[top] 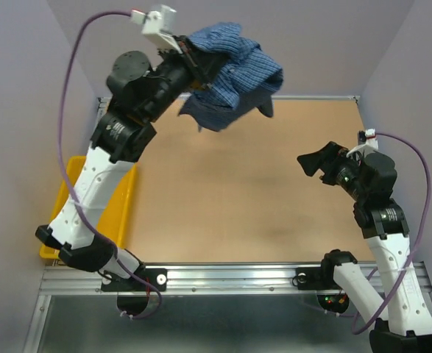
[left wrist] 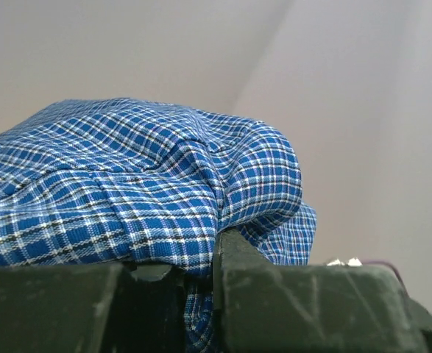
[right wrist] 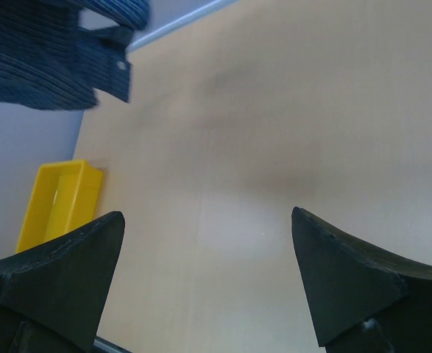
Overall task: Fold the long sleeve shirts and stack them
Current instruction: Move the shirt to the center of the board, then flatten the shirt out
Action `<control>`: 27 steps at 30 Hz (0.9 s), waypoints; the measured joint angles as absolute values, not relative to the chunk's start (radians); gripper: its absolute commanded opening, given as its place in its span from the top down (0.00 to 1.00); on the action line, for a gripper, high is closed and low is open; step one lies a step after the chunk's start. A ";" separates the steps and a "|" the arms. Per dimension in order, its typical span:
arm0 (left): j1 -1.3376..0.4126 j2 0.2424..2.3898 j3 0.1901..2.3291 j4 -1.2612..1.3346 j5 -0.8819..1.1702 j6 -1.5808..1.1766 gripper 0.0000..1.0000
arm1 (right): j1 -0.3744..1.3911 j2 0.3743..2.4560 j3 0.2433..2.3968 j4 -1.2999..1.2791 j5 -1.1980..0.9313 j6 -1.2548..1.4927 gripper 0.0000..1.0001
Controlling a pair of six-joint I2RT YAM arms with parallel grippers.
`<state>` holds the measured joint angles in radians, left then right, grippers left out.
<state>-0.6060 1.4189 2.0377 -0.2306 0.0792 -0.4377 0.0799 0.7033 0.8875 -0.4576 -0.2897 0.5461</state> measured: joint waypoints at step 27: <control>-0.788 0.922 0.795 -0.152 -0.173 -0.661 0.02 | 0.080 0.868 0.889 -0.474 -0.302 0.450 0.00</control>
<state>-0.7879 0.9218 0.7948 -0.1524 -0.1730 -0.6605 0.0803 0.8680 0.8886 -0.4740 -0.3019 0.4500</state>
